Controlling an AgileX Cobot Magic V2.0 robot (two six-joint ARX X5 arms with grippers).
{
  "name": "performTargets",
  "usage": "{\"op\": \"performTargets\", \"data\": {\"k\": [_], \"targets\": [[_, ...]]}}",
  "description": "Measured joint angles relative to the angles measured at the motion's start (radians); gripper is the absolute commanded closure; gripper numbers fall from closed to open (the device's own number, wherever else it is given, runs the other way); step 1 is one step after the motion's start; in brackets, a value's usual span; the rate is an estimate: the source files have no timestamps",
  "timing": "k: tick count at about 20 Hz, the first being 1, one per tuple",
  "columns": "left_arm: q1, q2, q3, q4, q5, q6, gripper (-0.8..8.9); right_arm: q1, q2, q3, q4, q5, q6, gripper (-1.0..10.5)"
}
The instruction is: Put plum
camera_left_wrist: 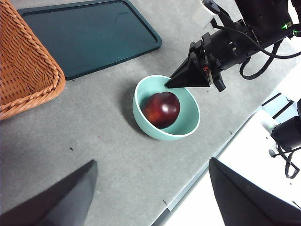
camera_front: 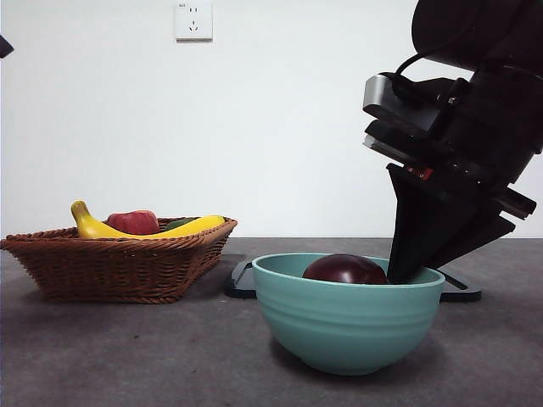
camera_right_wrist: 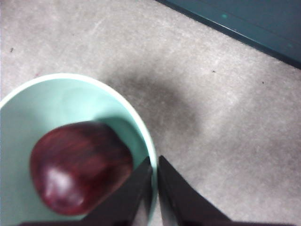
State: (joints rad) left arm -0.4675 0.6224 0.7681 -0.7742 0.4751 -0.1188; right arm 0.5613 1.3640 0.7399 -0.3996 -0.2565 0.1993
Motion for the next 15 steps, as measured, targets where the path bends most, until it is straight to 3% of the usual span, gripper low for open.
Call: {"op": "performTargets", "data": {"k": [8,15], "targets": [[0.000,0.000,0.000,0.000,0.000,0.000,4.39,-0.011,0.000,0.115,-0.036,0.003,0.038,9.4],[0.000,0.000,0.000,0.000,0.000,0.000,4.39,-0.116,0.078,0.288,-0.067,0.049,0.041,9.4]]}}
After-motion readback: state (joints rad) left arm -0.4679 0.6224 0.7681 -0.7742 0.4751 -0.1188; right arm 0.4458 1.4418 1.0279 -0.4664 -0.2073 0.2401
